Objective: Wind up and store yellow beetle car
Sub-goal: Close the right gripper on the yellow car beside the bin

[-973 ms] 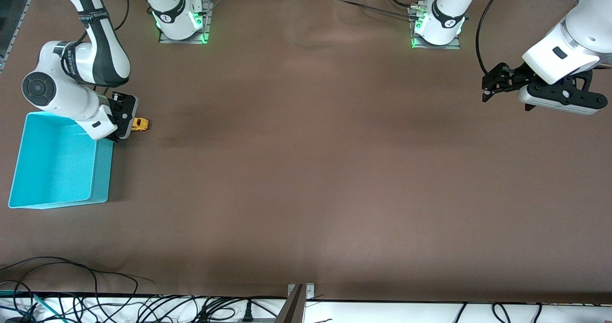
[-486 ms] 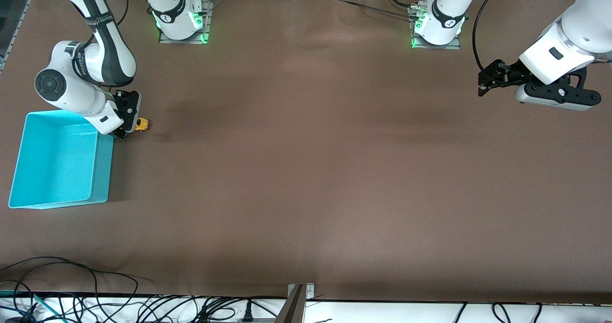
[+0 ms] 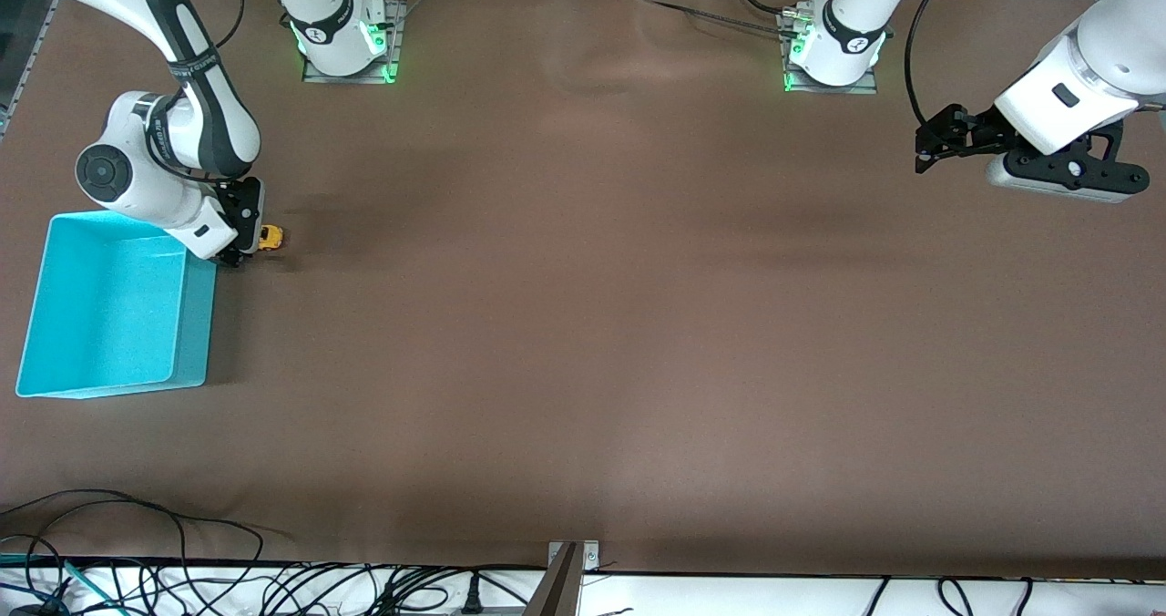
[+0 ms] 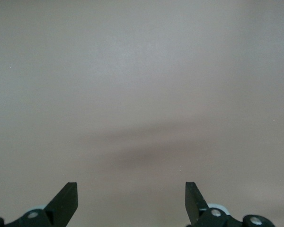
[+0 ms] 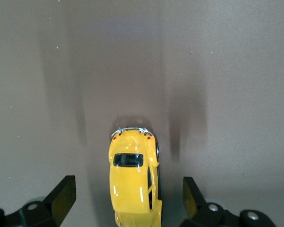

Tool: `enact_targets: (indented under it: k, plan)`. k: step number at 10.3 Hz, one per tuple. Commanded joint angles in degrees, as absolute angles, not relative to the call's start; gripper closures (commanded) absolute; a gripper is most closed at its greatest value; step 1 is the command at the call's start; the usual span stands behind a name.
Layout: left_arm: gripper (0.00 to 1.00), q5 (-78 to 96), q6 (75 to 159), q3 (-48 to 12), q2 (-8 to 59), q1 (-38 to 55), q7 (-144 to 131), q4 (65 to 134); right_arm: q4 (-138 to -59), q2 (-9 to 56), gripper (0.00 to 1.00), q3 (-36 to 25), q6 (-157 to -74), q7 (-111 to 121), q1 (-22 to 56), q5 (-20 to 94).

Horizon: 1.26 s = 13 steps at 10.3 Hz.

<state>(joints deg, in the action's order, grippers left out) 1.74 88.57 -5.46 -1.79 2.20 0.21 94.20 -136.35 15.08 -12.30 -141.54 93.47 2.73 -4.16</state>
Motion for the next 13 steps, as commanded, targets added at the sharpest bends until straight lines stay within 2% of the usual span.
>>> enact_targets:
  k: [1, 3, 4, 7, 11, 13]
  plan:
    - [0.00, 2.90, 87.36, -5.36, -2.28, 2.20, 0.26, 93.51, -136.93, 16.34, 0.00, -12.48, -143.87, 94.57, 2.64, -4.92]
    - [0.00, 2.90, 87.45, -5.45, -2.20, 2.20, 0.26, 93.43, -137.20, 17.31, 0.00, -12.74, -145.45, 96.50, 1.76, -4.92]
    - [0.00, 2.90, 87.36, -5.45, -2.28, 2.28, 0.26, 93.43, -137.28, 17.40, 0.11, -12.74, -145.63, 96.59, 1.76, -4.92]
    - [0.00, 2.90, 87.36, -5.54, -2.29, 2.46, 0.26, 93.43, -137.29, 17.40, 0.98, -12.74, -145.11, 97.21, 1.76, -4.92]
    - [0.00, 2.90, 87.36, -5.54, -2.29, 2.72, 0.09, 93.43, -136.76, 16.79, 1.00, -12.31, -144.41, 96.86, 2.11, -4.92]
    - [0.00, 2.90, 87.36, -5.62, -2.29, 2.81, -0.18, 93.43, -134.40, 15.47, 1.00, -11.00, -141.09, 96.42, 2.20, -4.05]
